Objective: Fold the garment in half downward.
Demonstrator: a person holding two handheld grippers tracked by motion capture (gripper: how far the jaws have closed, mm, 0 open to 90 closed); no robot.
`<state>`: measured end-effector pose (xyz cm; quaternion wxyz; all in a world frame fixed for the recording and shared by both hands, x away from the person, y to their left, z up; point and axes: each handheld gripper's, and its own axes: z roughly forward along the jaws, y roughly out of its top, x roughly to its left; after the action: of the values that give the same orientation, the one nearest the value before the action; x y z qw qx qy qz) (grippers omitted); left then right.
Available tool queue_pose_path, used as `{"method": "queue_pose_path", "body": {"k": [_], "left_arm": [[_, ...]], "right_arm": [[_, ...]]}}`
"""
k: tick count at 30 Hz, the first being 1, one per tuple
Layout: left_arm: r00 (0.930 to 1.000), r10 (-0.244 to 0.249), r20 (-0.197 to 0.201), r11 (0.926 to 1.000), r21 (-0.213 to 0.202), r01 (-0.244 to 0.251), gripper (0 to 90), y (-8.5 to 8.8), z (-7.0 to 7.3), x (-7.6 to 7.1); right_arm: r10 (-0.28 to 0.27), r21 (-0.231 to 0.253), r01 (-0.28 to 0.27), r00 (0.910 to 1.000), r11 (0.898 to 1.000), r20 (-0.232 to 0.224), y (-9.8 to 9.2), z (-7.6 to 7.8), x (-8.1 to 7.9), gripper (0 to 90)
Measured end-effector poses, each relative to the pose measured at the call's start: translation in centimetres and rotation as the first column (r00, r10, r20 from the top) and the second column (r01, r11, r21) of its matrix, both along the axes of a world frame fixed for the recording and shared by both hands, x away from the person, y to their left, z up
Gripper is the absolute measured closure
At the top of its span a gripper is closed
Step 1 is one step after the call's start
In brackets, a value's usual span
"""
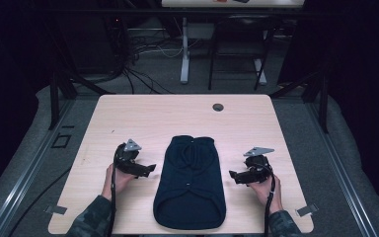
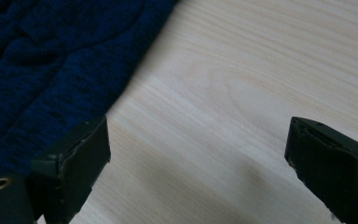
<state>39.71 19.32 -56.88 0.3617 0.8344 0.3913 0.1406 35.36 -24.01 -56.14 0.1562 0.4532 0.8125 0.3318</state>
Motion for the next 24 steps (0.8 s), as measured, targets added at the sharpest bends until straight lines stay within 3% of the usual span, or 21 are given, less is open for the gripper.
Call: {"method": "queue_pose_path", "body": {"k": [3, 17, 24], "left_arm": [[0.9999, -0.006, 0.014, 1.0, 0.005, 0.006, 0.2, -0.6, 0.5, 0.4], [0.9985, -0.055, 0.003, 0.9984, 0.018, 0.054, 0.2, -3.7, 1.8, 2.8], [0.9978, -0.066, -0.006, 0.9978, -0.001, 0.066, 0.2, -4.9, 2.6, 4.1]], "right_arm": [[0.016, -0.005, -0.016, 0.9999, 1.0, -0.004, 0.6, 0.2, 0.3, 6.9], [0.075, 0.033, -0.074, 0.9969, 0.997, -0.023, 2.6, 1.6, 2.4, 8.0], [0.097, 0.04, -0.095, 0.9942, 0.995, -0.046, 3.4, 1.8, 3.5, 10.8]]}}
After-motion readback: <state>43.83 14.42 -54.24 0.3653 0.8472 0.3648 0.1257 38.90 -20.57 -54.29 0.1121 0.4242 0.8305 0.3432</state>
